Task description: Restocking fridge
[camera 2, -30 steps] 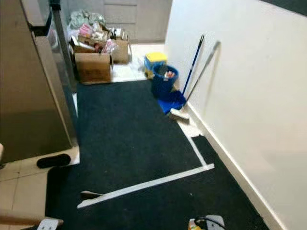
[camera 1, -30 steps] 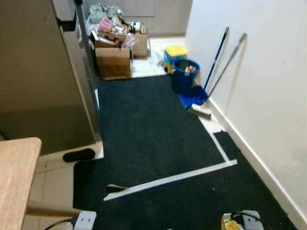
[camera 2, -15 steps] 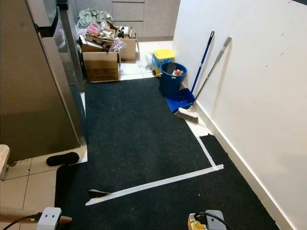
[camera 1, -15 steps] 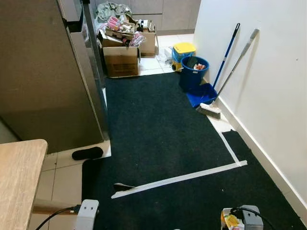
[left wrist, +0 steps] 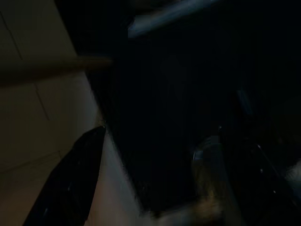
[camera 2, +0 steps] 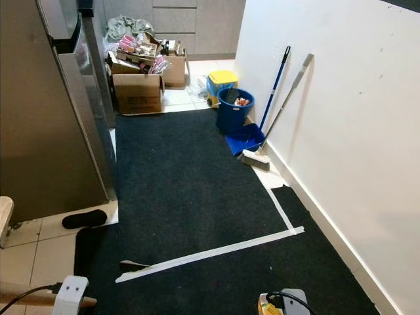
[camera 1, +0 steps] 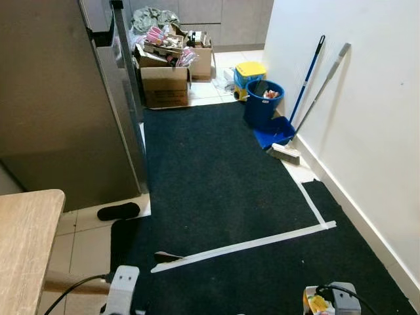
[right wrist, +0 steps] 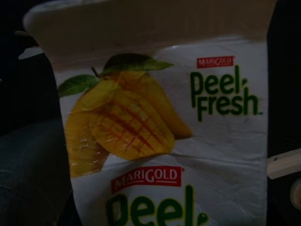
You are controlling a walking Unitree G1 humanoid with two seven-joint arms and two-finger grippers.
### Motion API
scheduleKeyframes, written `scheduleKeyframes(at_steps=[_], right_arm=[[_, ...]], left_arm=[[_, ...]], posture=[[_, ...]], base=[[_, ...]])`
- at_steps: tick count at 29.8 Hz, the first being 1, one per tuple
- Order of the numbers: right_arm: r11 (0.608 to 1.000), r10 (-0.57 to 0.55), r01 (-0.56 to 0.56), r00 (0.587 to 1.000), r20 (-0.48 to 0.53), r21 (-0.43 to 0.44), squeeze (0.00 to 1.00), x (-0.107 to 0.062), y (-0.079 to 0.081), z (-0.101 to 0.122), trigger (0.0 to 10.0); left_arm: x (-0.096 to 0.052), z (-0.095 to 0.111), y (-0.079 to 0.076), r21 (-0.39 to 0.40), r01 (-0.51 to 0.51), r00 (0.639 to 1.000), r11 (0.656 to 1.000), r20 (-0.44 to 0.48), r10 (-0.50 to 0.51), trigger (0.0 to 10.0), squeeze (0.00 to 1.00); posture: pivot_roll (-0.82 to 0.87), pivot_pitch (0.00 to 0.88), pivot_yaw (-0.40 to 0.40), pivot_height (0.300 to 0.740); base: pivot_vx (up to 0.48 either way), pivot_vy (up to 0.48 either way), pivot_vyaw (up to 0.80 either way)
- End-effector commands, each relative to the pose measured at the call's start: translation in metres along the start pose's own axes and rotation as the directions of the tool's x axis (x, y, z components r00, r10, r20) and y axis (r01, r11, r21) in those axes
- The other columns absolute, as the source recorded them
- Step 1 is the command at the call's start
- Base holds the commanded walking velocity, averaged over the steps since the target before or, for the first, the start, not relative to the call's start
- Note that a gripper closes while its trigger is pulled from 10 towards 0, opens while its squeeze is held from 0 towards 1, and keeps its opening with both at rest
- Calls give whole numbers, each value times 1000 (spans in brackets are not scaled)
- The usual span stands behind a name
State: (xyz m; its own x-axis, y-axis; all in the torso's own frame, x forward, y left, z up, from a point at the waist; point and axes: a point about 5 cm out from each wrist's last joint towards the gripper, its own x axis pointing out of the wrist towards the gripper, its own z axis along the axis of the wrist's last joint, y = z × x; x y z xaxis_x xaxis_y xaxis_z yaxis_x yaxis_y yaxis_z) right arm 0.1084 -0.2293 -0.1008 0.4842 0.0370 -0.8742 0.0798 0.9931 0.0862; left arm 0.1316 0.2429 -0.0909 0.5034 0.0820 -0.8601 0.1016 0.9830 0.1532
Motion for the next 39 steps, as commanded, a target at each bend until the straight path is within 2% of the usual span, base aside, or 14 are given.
scheduleKeyframes(at_steps=[1, 3, 4, 5, 6, 8, 11, 14, 23, 31, 34, 36, 37, 39], right_arm=[[1000, -8, 8, 1000, -2, -14, 0, -1, -2, 0, 10000], [1000, -3, 3, 1000, -6, -26, 0, 0, -1, 1, 10000], [1000, 0, 0, 1000, 5, -23, 0, 1, 0, 4, 10000], [1000, 0, 0, 1000, 5, -23, 0, 1, 0, 4, 10000], [1000, 2, -2, 1000, 14, -19, 0, 2, 1, 6, 10000], [1000, 8, -8, 1000, 26, -19, 0, 3, 3, 10, 10000], [1000, 16, -16, 999, 35, -24, 0, 5, 6, 15, 10000], [1000, 15, -14, 999, 32, -21, 0, 5, 7, 13, 10000], [1000, -5, 5, 1000, -2, -16, 0, 0, 1, 0, 10000], [1000, -3, 3, 1000, 1, -14, 0, 0, 2, 0, 10000], [1000, 3, -2, 1000, 5, -17, 0, 1, 3, 1, 10000], [1000, 5, -5, 1000, 9, -17, 0, 1, 4, 1, 10000], [1000, 5, -5, 1000, 9, -17, 0, 1, 4, 1, 10000], [1000, -7, 8, 1000, 11, -15, 0, 0, -1, 2, 10000]], left_arm=[[0, -14, -9, 79, 21, 990, 997, -144, -9, 10000, 0], [2, -10, -7, 49, -2, 989, 999, -149, 9, 10000, 0], [5, 7, -5, -17, -19, 995, 1000, -93, 17, 10000, 0], [5, 7, -5, -17, -19, 995, 1000, -93, 17, 10000, 0], [8, 21, -4, -68, -26, 999, 997, -48, 23, 10000, 0], [9, 34, -3, -51, -33, 999, 998, -3, 33, 10000, 0], [10, 49, -7, 103, -17, 998, 995, 67, 10, 10000, 0], [9, 33, -14, 171, 9, 1000, 985, 26, -13, 10000, 0], [0, -11, -13, 154, 36, 996, 987, -80, -24, 10000, 0], [-3, -22, -11, 182, 34, 994, 983, -113, -13, 10000, 0], [-1, -19, -13, 87, 22, 993, 996, -119, -12, 10000, 0], [3, -5, -14, -79, 17, 998, 997, -64, -22, 10000, 0], [3, -5, -14, -79, 17, 998, 997, -64, -22, 10000, 0], [9, 26, -10, -195, 19, 1000, 981, 15, -16, 10000, 0]], posture=[[1, 0, -88, 740], [0, 0, -89, 740], [6, 0, -89, 740], [6, 0, -89, 740], [6, 0, -89, 740], [12, 0, -89, 740], [9, 0, -85, 740], [1, 0, -82, 740], [-3, 0, -84, 740], [-2, 0, -84, 740], [-17, 0, -76, 740], [-21, 0, -74, 740], [-21, 0, -74, 740], [-5, 0, -92, 740]], base=[[0, 0, 0], [0, 0, 0], [0, 0, 0], [0, 0, 0], [0, 0, 0], [0, 0, 0], [0, 0, 0], [0, 0, 0], [0, 0, 0], [0, 0, 0], [0, 0, 0], [0, 0, 0], [0, 0, 0], [0, 0, 0]])
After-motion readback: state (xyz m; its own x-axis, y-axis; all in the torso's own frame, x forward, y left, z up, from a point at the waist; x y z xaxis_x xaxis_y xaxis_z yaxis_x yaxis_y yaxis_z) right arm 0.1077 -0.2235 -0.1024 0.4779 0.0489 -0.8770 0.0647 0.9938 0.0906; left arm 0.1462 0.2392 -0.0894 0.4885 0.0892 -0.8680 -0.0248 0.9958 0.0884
